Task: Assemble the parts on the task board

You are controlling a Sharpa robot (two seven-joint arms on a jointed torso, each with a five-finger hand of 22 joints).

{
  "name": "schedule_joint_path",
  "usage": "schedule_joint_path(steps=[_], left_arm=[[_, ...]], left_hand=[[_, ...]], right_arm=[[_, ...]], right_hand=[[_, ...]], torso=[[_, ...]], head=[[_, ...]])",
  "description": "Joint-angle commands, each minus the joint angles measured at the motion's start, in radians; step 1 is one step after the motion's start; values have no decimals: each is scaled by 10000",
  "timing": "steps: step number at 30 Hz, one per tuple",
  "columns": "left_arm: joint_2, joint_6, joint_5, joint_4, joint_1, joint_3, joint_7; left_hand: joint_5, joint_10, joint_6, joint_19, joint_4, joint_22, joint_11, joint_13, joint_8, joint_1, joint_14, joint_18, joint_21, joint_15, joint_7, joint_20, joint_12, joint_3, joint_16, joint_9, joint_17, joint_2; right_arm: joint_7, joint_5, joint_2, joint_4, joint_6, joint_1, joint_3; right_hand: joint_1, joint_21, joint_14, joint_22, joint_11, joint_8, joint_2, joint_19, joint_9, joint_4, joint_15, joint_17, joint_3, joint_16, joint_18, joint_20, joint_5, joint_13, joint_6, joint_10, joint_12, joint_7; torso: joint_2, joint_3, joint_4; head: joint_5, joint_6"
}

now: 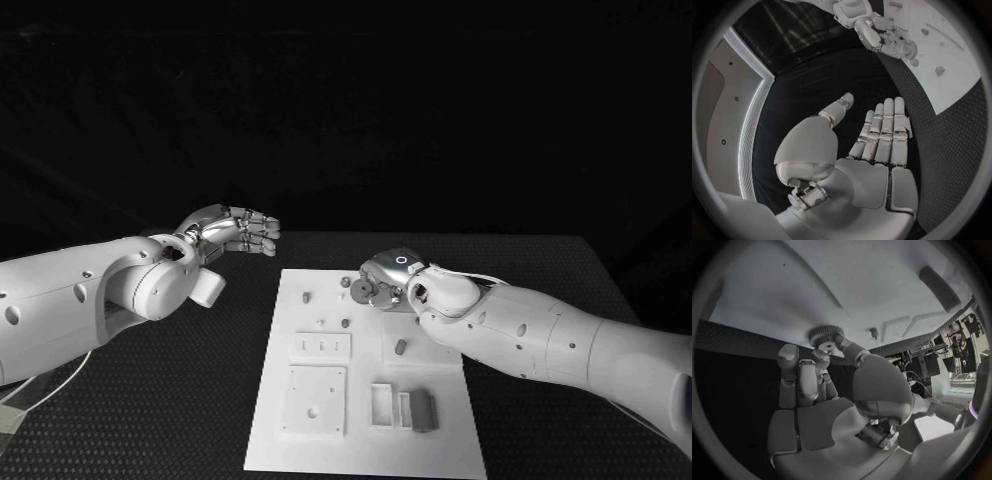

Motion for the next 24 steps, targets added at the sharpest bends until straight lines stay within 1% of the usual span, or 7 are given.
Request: schedule_joint_path(steps=[1, 7, 10, 14, 18, 22, 24], left_arm=[[5, 110, -17, 24, 11, 9, 72], [-34, 55, -17, 30, 11, 9, 27], [-52, 50, -17, 33, 11, 9, 32], [-46, 67, -17, 47, 11, 9, 33], [-61, 54, -17, 48, 11, 9, 32], [-79, 57, -17, 57, 11, 9, 32], [-79, 52, -17, 53, 11, 9, 30]], left_hand=[[-39, -33, -47, -68, 27, -1, 17, -11, -30, -34, 27, 145, -56, 22, 234, -4, -21, -14, -35, -14, 9, -14], [-38, -32, -46, -67, 28, -1, 18, -11, -29, -33, 29, 145, -55, 22, 236, -3, -21, -12, -37, -13, 12, -10], [-38, -31, -43, -66, 27, 0, 19, -11, -28, -30, 32, 145, -54, 22, 239, -4, -21, -11, -38, -13, 14, -7], [-39, -30, -43, -66, 27, 0, 20, -11, -28, -30, 33, 145, -54, 22, 240, -3, -20, -11, -40, -13, 16, -8], [-39, -29, -41, -66, 26, 0, 21, -11, -27, -30, 34, 145, -54, 22, 241, -3, -20, -12, -41, -13, 18, -10], [-39, -29, -39, -66, 25, 0, 21, -12, -26, -31, 35, 144, -54, 23, 242, -2, -20, -14, -43, -12, 19, -13], [-39, -29, -38, -66, 26, 0, 21, -12, -25, -32, 35, 144, -54, 23, 242, -2, -21, -14, -43, -12, 20, -15]], right_arm=[[-614, -520, -122, -61, 440, -217, -146], [-883, -916, -338, 276, 154, -195, -102], [-1041, -988, -466, 478, -74, -86, -29], [-1079, -1001, -585, 652, -283, 34, 9], [-1101, -1029, -741, 1042, -285, 137, 46], [-1105, -1060, -822, 1371, -257, 208, 70], [-1106, -1060, -795, 1428, -217, 222, 71]], right_hand=[[2, 13, 81, 149, -58, 184, 174, 69, 157, -59, -16, 23, -29, 53, 1141, 13, -27, -16, 488, 48, 62, 72], [-26, 14, 86, 145, -75, 203, 173, 87, 172, -70, -32, 5, -56, 46, 1141, 14, -26, -32, 528, 73, 54, 54], [-22, 12, 93, 143, -81, 208, 177, 91, 176, -77, -37, 7, -54, 45, 1141, 14, -27, -38, 540, 81, 50, 48], [-37, 11, 110, 139, -88, 216, 164, 103, 183, -75, -45, 13, -63, 46, 1141, 14, -27, -48, 559, 101, 46, 41], [-68, 9, 122, 135, -95, 218, 139, 120, 187, -56, -53, 8, -74, 42, 1141, 14, -27, -61, 569, 122, 39, 35], [-105, 3, 133, 127, -99, 210, 101, 136, 187, -19, -59, 4, -78, 37, 1141, 14, -27, -75, 563, 138, 28, 32], [-111, 1, 134, 125, -100, 207, 87, 140, 187, -11, -60, 0, -77, 35, 1141, 14, -27, -78, 560, 142, 25, 31]], torso=[[3, 5, 8], [-1, 1, 1], [-6, -9, -11], [-15, -11, -18], [-6, -3, -9], [-4, 6, -5], [1, 6, 0]], head=[[-2, 24], [10, 22], [9, 24], [-8, 64], [-21, 113], [-26, 109], [-38, 110]])
